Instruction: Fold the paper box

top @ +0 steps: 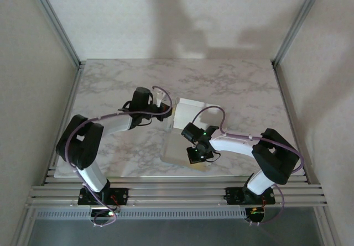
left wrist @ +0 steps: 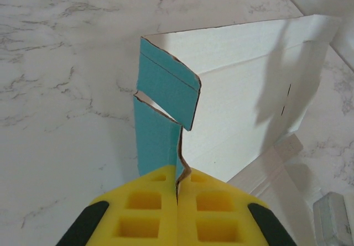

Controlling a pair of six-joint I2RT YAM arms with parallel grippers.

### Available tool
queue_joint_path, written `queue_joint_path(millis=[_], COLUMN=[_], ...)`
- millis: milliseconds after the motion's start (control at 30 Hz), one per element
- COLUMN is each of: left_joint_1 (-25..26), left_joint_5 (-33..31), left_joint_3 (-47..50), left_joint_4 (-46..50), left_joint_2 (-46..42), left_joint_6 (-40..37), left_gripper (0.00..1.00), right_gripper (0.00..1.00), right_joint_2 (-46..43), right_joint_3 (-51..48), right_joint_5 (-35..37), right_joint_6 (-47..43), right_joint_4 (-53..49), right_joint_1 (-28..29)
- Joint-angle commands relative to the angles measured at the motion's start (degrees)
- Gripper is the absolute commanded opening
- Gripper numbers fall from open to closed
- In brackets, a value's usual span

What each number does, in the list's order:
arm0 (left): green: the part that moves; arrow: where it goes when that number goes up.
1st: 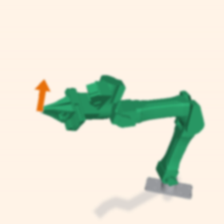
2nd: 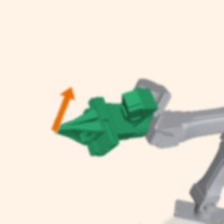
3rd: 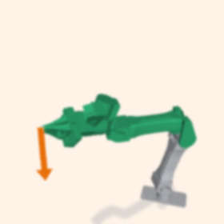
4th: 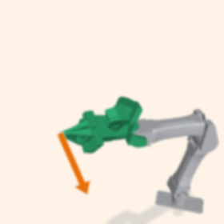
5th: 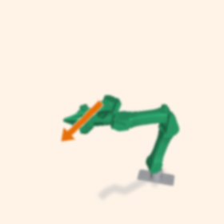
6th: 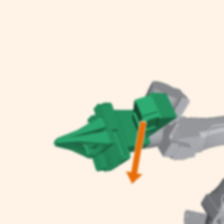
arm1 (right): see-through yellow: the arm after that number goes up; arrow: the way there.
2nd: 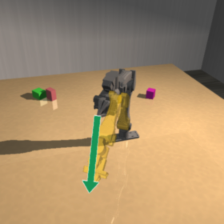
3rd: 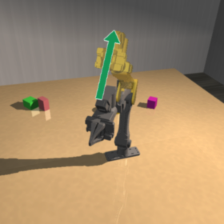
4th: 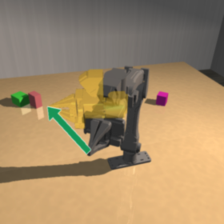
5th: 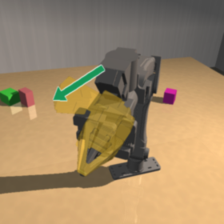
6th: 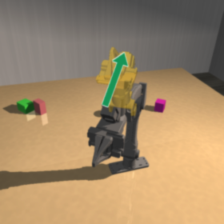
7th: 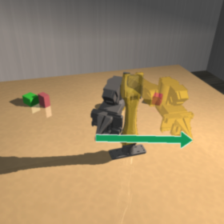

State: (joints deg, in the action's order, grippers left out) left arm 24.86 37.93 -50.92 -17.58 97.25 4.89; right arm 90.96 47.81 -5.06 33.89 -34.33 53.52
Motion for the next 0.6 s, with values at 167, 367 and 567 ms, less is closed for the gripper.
queue_joint_path(millis=[167,367,567], left_joint_1=[3.7,4.3,4.8], left_joint_5=[-4.4,-5.1,-7.5], left_joint_3=[10.4,16.1,20.0], left_joint_4=[-7.6,-14.0,-15.8], left_joint_2=[-6.7,-9.8,-12.3], left_joint_6=[1.9,3.5,3.7], left_gripper=[0.02,0.04,0.05], right_gripper=[0.00,0.00,0.00], right_joint_2=[2.6,1.2,-1.2], right_joint_3=[-3.2,-4.5,-5.8], right_joint_5=[-3.3,-4.5,-4.2], right_joint_6=[1.4,3.0,6.0], right_joint_4=[3.6,6.7,10.4], right_joint_1=[1.5,1.6,1.6])
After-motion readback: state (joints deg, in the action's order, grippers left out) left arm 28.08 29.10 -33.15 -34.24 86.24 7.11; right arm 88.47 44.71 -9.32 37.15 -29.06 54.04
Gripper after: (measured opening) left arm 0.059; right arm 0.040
